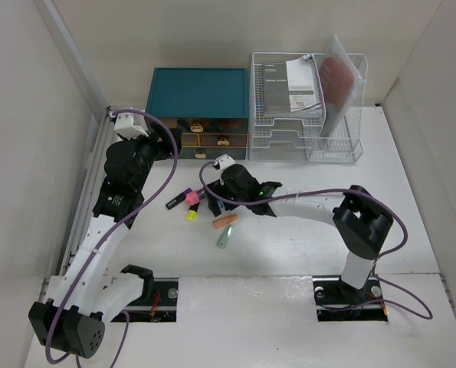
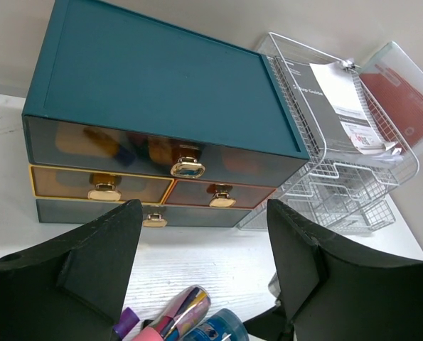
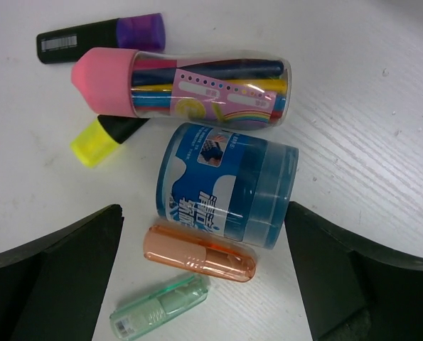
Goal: Organize the desk
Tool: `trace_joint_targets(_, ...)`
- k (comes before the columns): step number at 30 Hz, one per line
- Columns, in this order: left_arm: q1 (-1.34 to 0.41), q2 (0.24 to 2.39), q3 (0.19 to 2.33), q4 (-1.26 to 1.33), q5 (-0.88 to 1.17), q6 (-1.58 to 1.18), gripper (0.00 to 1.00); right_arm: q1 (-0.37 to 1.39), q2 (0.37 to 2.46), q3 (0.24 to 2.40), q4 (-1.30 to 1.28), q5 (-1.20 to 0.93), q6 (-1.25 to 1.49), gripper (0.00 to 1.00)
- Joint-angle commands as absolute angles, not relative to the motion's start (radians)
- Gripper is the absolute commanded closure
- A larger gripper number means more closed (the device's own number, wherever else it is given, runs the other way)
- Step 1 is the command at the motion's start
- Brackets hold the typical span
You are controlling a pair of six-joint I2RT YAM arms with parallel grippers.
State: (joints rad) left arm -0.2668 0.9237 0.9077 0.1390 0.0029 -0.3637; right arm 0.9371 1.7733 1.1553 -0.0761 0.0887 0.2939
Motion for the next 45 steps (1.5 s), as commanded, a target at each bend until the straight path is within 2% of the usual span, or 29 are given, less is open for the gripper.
trace_joint_targets(1, -0.265, 0.902, 0.907, 0.187, 0.031, -0.359, 0.32, 0.96, 1.804, 1.212, -0.109, 0.202, 0.322, 0.0)
trace_joint_targets(9, -0.265, 0.893, 0.907, 0.196, 0.04, -0.368, 0.33, 0.96, 1.875, 1.285, -0.169, 0.282, 0.364, 0.0)
trace_joint_targets(14, -0.265, 0.893, 0.907, 0.196, 0.04, -0.368, 0.33, 0.96, 1.885, 1.285, -0.178, 0.316, 0.382, 0.19)
trace_joint_targets(18, -0.265, 0.893, 0.907, 0.205, 0.04, -0.368, 0.33, 0.96, 1.864, 1.264, -0.178, 0.35, 0.382, 0.39)
trace_joint_targets(24, -0.265, 0.893, 0.897, 0.206, 0.04, -0.368, 0.34, 0.96, 1.793, 1.243, -0.199, 0.35, 0.301, 0.58)
trace_joint_targets(25, -0.265, 0.902, 0.897, 0.206, 0.04, -0.368, 0.36, 0.96, 1.777, 1.232, -0.19, 0.321, 0.269, 0.7)
trace_joint_targets(29, -0.265, 0.911, 0.897, 0.216, 0.06, -0.379, 0.37, 0.96, 1.677, 1.194, -0.169, 0.307, 0.155, 0.85)
trace_joint_targets(34, -0.265, 0.92, 0.888, 0.229, 0.08, -0.399, 0.37, 0.96, 1.545, 1.151, -0.158, 0.151, -0.07, 0.87)
trace_joint_targets(37, -0.265, 0.94, 0.879, 0.238, 0.101, -0.408, 0.4, 0.96, 1.456, 1.141, -0.158, 0.04, -0.185, 0.96)
trace_joint_targets(38, -0.265, 0.952, 0.879, 0.248, 0.129, -0.408, 0.41, 0.96, 1.421, 1.141, -0.158, 0.04, -0.219, 1.0)
trace_joint_targets(42, -0.265, 0.997, 0.87, 0.272, 0.19, -0.446, 0.43, 0.919, 1.371, 1.206, -0.158, 0.158, -0.23, 1.0)
trace_joint_targets(45, -0.265, 1.046, 0.87, 0.29, 0.215, -0.456, 0.44, 0.841, 1.358, 1.276, -0.181, 0.102, -0.209, 1.0)
